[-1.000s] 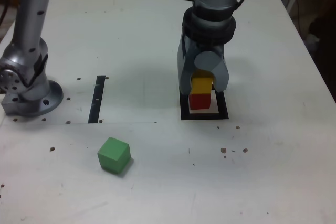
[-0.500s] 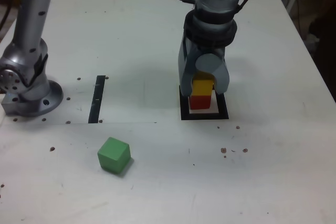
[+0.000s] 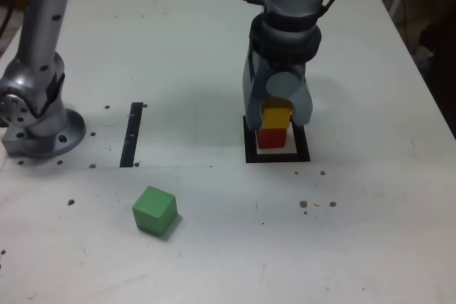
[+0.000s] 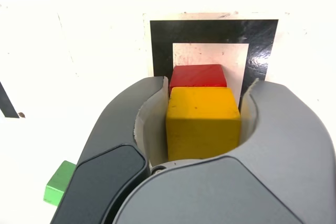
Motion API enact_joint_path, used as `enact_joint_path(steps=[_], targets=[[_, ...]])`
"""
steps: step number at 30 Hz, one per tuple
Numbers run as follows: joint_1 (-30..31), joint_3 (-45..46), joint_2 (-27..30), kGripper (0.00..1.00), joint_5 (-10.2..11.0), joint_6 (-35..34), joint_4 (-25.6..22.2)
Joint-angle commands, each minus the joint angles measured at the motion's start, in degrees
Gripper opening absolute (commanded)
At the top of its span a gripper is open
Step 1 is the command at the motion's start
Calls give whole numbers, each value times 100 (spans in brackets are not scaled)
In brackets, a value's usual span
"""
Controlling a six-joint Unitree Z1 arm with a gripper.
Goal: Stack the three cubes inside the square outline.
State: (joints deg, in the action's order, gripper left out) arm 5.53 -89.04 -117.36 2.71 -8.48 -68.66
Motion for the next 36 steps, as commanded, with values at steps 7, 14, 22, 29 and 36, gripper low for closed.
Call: enact_joint_path(steps=[7, 14, 22, 29, 36], targets=[[-44, 46, 49, 94, 79, -42, -146], [-34, 24, 340, 98, 124, -116, -332], [496, -33, 1281, 99, 75, -157, -1070], [1555, 161, 1514, 97, -294, -124, -1407], [2769, 714, 1705, 97, 19, 229, -1401]])
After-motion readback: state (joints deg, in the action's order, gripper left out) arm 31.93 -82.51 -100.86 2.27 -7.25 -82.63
